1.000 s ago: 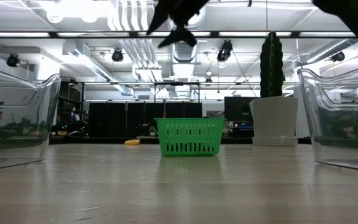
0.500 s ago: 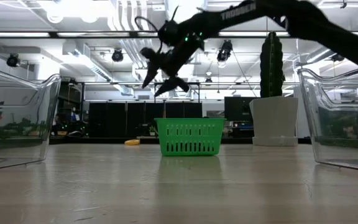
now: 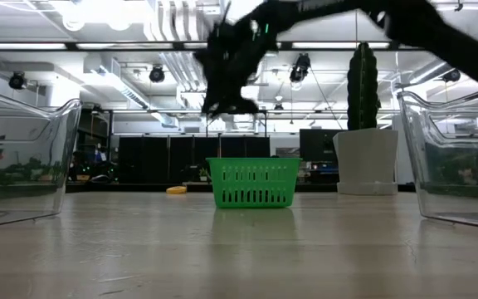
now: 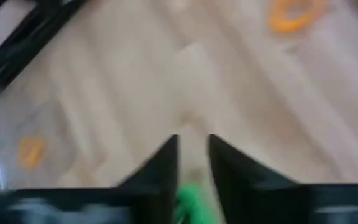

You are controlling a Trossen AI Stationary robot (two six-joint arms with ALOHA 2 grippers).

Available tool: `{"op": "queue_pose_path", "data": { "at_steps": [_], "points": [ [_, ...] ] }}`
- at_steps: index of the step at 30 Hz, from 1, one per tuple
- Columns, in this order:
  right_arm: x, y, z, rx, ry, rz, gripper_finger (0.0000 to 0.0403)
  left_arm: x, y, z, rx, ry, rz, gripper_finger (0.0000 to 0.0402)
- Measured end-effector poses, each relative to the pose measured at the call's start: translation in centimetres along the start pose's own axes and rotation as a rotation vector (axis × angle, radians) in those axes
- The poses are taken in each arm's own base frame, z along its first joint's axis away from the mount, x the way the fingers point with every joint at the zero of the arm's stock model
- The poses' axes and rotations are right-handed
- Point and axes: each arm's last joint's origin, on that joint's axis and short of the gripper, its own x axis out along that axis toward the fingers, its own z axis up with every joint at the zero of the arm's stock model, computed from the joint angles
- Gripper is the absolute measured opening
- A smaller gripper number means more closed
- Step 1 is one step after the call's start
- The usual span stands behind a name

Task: Sort spring keychains
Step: Put the yellow spring keychain into the left transparent bin

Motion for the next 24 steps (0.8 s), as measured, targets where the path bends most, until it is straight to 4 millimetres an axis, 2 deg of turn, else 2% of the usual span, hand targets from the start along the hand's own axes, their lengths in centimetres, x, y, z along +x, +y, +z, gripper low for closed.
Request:
{"op": "queue_pose_path", "data": {
  "at_steps": [1, 2, 8, 11, 14, 17, 21, 24],
  "points": [
    [-0.9, 1.5, -0.6, -0.042, 0.007, 0.007, 0.0041, -0.1, 0.1, 0.1, 0.017, -0.016, 0.018, 0.0135],
    [-1.8, 2.8, -1.2, -0.073, 0.013, 0.011, 0.0028, -0.2, 0.3, 0.1, 0.030, -0.033, 0.044, 0.0135],
    [-5.5, 10.0, -4.9, -0.186, -0.038, -0.045, 0.0009, 0.1, 2.5, 0.2, 0.068, -0.038, 0.250, 0.0135],
    [-7.9, 12.8, -6.5, -0.209, -0.098, -0.045, 0.0008, 0.7, 4.0, 0.4, 0.072, 0.021, 0.360, 0.0135],
    [-9.6, 14.0, -7.4, -0.198, -0.143, -0.048, 0.0008, 2.0, 5.3, 0.9, 0.098, 0.074, 0.446, 0.0135],
    [-10.7, 14.9, -8.1, -0.170, -0.190, -0.074, 0.0008, 4.0, 6.8, 1.7, 0.123, 0.172, 0.487, 0.0135],
    [-12.4, 16.3, -9.3, -0.152, -0.243, -0.069, 0.0008, 7.1, 9.5, 2.8, 0.119, 0.322, 0.531, 0.0135],
    [-13.4, 16.8, -9.8, -0.137, -0.276, -0.074, 0.0008, 8.9, 11.8, 3.9, 0.134, 0.351, 0.605, 0.0135]
  ]
}}
